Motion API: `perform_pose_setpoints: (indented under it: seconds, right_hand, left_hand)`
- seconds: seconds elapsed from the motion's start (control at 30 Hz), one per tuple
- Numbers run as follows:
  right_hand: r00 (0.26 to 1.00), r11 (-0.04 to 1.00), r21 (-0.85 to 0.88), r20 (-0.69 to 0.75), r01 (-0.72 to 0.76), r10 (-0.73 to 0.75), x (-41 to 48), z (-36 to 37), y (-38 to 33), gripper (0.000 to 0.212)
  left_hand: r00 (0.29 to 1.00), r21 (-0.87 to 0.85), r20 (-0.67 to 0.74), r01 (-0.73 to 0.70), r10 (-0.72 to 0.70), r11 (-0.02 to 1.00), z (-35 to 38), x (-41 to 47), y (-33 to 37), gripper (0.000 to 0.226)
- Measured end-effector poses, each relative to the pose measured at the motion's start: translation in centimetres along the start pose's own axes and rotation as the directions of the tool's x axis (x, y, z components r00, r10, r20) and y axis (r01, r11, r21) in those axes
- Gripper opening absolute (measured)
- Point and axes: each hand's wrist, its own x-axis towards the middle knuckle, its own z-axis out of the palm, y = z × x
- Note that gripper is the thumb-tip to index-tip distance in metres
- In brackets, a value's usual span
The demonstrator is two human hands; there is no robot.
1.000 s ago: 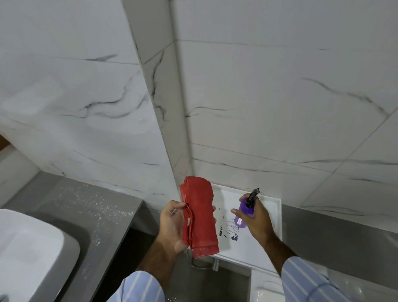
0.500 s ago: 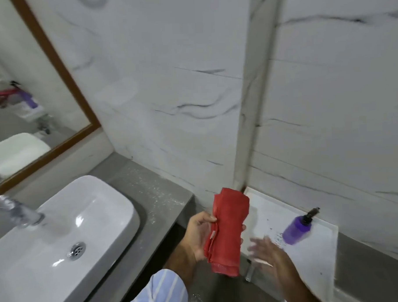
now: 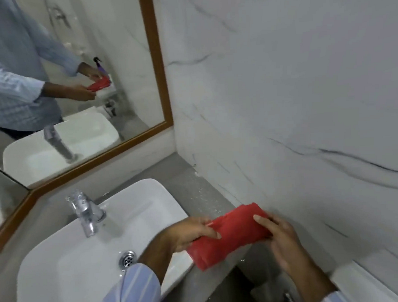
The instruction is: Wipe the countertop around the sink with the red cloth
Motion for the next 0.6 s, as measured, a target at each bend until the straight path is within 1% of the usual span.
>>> perform_pose_setpoints:
  seconds: [0.07,0.1,0.13,0.17,0.23,0.3,0.37,0.4,0.43,0.47,0.53,0.6]
  right_hand:
    - [0.999,0.999,-0.008,0.027,0.034,-0.034,2.1,2.1,-0.7,0.042]
    - [0.998,0.998,-0.025,0.029,0.055,-0.054,3.6,3.3,-1.0,0.036]
    - [0.996,0.994,-0.072,0.033,0.087,-0.084,4.7,4.2,-1.4,0.032]
    - [0.992,0.983,-0.137,0.046,0.125,-0.12,5.8,5.2,-1.8,0.03]
    - [0.982,0.932,-0.307,0.061,0.19,-0.18,8.0,6.9,-2.3,0.034]
    - [0.965,0.842,-0.475,0.074,0.255,-0.25,9.8,8.6,-2.0,0.041]
    - [0.933,0.668,-0.661,0.152,0.341,-0.326,12.0,10.4,-0.9,0.039]
    - [0.909,0.568,-0.724,0.207,0.391,-0.361,13.1,11.1,-0.1,0.034]
    - [0.88,0.461,-0.77,0.271,0.442,-0.391,14.4,11.7,1.1,0.027]
    - [0.85,0.353,-0.801,0.334,0.484,-0.407,15.6,12.2,2.2,0.022]
    - [0.809,0.172,-0.827,0.443,0.535,-0.386,17.7,13.2,4.9,0.023]
    - [0.772,0.049,-0.811,0.535,0.583,-0.343,19.4,14.0,7.6,0.027]
  left_hand:
    - [0.989,0.216,-0.116,-0.064,0.091,0.974,-3.4,0.3,2.4,0.016]
    - [0.975,0.326,-0.169,-0.083,0.145,0.942,-5.6,0.9,3.6,0.013]
    - [0.956,0.422,-0.216,-0.093,0.2,0.902,-7.2,1.4,4.9,0.016]
    - [0.933,0.506,-0.252,-0.101,0.258,0.857,-8.8,2.1,6.3,0.019]
    - [0.885,0.655,-0.289,-0.095,0.364,0.75,-11.4,3.6,8.5,0.022]
    - [0.862,0.769,-0.286,-0.055,0.419,0.637,-13.3,5.4,9.8,0.02]
    - [0.853,0.888,-0.26,0.027,0.453,0.459,-14.9,7.8,10.1,0.019]
    - [0.852,0.924,-0.253,0.073,0.458,0.374,-15.6,8.8,9.8,0.018]
    - [0.856,0.942,-0.258,0.12,0.448,0.312,-16.4,10.0,9.2,0.018]
    - [0.862,0.951,-0.266,0.163,0.431,0.262,-17.1,10.8,8.6,0.018]
    - [0.873,0.96,-0.267,0.206,0.407,0.189,-18.6,12.3,7.1,0.019]
    - [0.886,0.971,-0.24,0.211,0.397,0.116,-20.0,13.6,5.8,0.021]
